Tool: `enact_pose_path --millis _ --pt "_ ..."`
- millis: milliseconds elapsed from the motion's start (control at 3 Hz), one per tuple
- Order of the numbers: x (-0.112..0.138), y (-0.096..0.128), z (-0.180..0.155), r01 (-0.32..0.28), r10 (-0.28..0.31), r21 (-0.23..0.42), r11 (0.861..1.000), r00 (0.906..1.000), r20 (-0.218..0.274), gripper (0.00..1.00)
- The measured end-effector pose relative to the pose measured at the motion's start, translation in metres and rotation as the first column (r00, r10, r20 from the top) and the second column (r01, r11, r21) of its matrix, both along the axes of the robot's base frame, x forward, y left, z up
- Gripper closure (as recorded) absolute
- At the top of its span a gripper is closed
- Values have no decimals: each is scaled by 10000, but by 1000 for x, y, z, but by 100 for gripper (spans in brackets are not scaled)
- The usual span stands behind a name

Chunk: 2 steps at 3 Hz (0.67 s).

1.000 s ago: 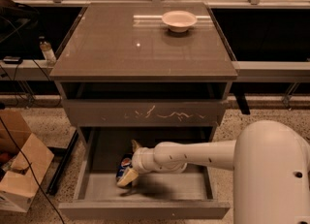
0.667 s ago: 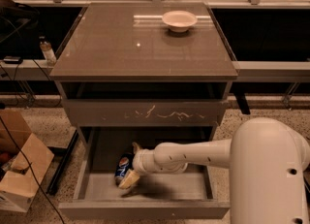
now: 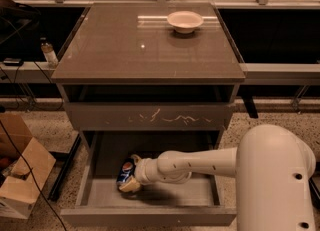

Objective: Pick pepsi can from middle drawer and place on counter

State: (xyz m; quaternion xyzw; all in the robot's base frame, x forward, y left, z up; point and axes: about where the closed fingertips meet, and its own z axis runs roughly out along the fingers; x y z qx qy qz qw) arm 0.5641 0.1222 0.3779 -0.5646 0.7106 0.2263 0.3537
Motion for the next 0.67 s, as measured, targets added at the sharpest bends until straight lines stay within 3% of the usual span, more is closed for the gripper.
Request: enact_pose_path --millis 333,667 --pt "-9 6 -2 153 -145 329 9993 9996 -257 72" --pt "-13 5 19 340 -342 698 9970 9994 15 95"
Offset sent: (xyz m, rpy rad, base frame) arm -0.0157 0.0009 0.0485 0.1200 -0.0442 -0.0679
